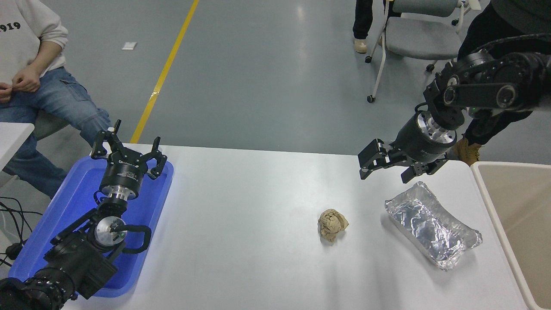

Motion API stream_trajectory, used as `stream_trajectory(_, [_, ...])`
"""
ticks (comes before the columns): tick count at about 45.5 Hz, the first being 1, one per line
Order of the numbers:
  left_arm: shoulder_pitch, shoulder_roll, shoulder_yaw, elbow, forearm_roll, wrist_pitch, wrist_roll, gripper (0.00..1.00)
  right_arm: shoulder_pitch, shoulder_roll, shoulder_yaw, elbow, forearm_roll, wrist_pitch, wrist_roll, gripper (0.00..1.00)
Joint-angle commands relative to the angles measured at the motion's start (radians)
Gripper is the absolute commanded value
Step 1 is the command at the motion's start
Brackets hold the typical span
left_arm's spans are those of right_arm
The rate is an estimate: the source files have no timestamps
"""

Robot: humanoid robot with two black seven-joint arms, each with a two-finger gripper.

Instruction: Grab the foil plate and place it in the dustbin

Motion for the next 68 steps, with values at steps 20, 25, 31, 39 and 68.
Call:
stream_trajectory(20, [0.0,0.0,0.0,0.0,0.001,0.0,0.0,1.0,0.024,-0.083,-0.017,-0.007,0.004,-0.001,0.003,1.0])
stream_trajectory(25, [0.0,0.0,0.0,0.0,0.001,0.0,0.0,1.0,0.067,-0.109,-0.11,-0.007,0.004,-0.001,0.002,1.0])
stream_trajectory(31, [0.0,0.0,0.0,0.0,0.001,-0.001,0.0,1.0,0.072,-0.111,-0.239,-0.005,0.004,-0.001,0.002,1.0])
stream_trajectory(39, [0.0,0.0,0.0,0.0,0.001,-0.001,0.0,1.0,0.026,-0.122,-0.374,-0.005,0.023,-0.007,0.002,1.0])
stream_trajectory(68, [0.0,0.0,0.0,0.0,0.001,-0.001,0.0,1.0,-0.253,-0.445,-0.175,-0.005,0.062,-0.269,0.002,0.99])
